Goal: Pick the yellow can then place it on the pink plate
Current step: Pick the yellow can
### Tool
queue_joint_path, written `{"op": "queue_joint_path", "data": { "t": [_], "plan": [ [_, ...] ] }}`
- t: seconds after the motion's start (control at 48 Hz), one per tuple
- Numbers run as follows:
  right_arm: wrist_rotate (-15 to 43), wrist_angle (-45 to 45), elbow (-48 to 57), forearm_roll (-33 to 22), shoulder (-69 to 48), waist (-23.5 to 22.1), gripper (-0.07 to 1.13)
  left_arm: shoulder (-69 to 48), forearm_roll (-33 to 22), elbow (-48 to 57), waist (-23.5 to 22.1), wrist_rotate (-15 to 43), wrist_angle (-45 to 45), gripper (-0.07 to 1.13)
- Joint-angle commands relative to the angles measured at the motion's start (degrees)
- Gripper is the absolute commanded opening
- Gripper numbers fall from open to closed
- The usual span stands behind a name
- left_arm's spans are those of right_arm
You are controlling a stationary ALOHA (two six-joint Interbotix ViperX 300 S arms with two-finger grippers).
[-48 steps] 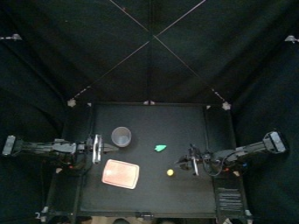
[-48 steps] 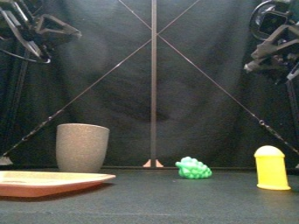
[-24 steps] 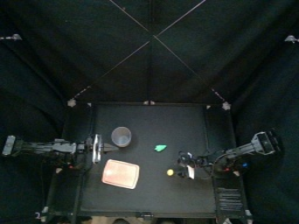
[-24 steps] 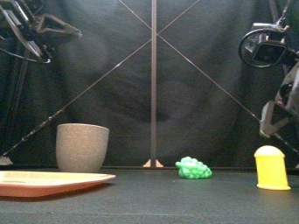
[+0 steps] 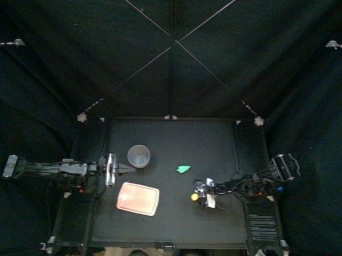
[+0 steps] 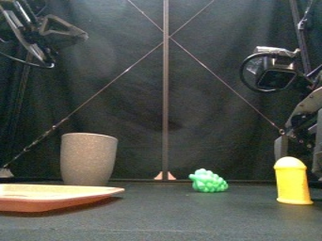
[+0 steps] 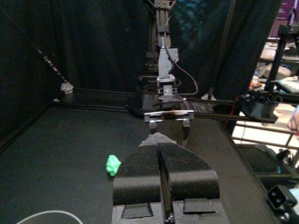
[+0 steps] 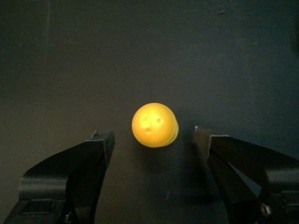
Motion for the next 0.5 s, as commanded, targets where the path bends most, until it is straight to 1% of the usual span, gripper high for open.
{"op": "queue_joint_path", "data": {
  "t": [0.021, 0.188, 0.25, 0.312, 0.5],
  "plan": [
    [0.0, -0.7, -2.3, -0.7, 1.6, -0.2, 1.05, 0.3, -0.1, -1.0, -0.2, -0.1, -0.6, 0.17],
    [0.1, -0.8, -3.1, -0.1, 2.7, -0.2, 1.04, 0.3, -0.6, -0.8, -0.8, -0.1, -0.5, 0.17],
    [0.1, -0.8, -3.3, 0.0, 2.7, -0.2, 1.01, 0.3, -0.8, -0.7, -0.9, -0.1, -0.5, 0.17],
    [0.1, -0.7, -3.3, 0.0, 2.6, -0.2, 0.94, 0.3, -0.8, -0.4, -0.9, -0.1, -0.6, 0.17],
    [0.1, -0.1, -3.4, -0.2, 2.7, -0.1, 0.69, 0.3, -1.2, -0.2, -0.9, -0.1, -0.6, 0.17]
  ]
}}
